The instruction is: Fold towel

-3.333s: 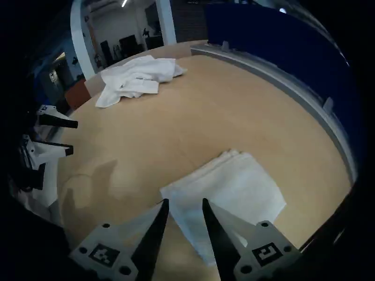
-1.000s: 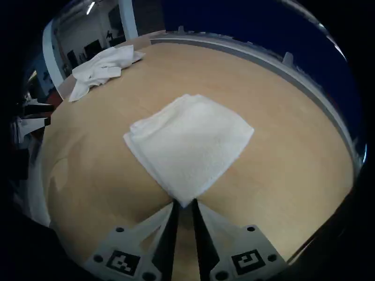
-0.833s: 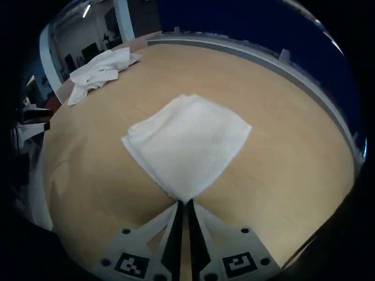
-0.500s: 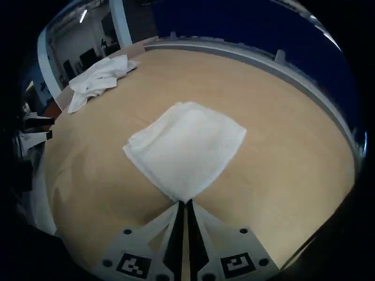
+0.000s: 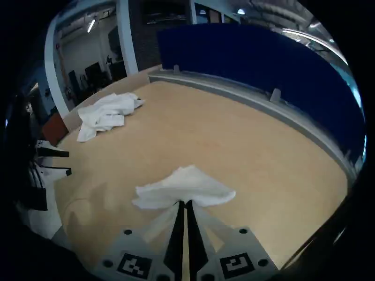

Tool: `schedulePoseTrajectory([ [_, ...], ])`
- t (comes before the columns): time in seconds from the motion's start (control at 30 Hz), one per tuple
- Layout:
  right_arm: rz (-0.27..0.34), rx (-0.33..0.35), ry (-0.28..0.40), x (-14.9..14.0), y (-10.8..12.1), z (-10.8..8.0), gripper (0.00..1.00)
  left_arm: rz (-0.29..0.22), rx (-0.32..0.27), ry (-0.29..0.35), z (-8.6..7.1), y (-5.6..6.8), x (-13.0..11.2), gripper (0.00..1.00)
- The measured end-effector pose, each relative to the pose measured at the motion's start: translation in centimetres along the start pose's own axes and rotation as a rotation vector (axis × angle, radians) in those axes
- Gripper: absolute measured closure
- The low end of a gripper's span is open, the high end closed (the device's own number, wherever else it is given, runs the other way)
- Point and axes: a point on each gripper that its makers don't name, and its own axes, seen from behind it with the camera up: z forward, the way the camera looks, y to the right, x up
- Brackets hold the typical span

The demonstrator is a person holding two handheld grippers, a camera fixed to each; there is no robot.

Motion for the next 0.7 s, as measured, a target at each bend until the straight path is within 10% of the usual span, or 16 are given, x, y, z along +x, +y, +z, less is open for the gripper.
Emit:
schedulePoseTrajectory([
  [0.7, -0.029, -0.048, 0.124, 6.9, 1.0, -5.8, 0.96, 0.002, -0.021, 0.042, -1.4, 0.7, 1.2, 0.04],
])
